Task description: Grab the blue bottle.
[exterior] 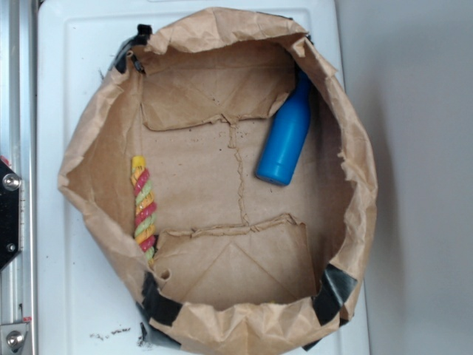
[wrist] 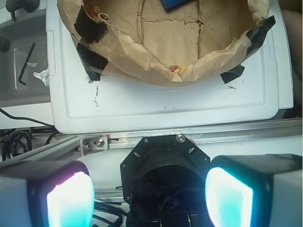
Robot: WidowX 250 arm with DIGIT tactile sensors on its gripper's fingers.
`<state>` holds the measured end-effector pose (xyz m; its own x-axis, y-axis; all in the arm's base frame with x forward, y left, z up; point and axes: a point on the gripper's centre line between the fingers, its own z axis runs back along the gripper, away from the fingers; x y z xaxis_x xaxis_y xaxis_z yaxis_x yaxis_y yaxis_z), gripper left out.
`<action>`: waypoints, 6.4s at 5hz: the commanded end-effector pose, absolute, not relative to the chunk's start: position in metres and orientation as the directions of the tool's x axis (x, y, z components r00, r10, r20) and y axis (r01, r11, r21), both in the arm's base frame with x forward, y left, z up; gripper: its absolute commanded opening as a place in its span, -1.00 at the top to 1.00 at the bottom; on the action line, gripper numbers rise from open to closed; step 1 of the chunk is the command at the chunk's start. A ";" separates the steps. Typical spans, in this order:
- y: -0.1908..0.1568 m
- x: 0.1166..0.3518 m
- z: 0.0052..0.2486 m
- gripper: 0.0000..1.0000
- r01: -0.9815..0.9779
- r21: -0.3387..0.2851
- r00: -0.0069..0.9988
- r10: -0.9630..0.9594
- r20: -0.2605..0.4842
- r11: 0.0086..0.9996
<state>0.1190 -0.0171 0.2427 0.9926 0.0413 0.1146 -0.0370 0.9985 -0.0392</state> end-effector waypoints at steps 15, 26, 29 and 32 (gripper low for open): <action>0.097 0.311 0.101 -1.00 -0.741 -0.217 0.588 0.770 0.247 0.636; 0.078 0.338 0.096 -1.00 -0.682 -0.340 0.581 0.762 0.285 0.647; 0.063 0.345 0.052 -1.00 -0.683 -0.194 0.613 0.697 0.372 0.704; 0.069 0.329 0.087 1.00 -0.653 -0.235 0.644 0.691 0.329 0.720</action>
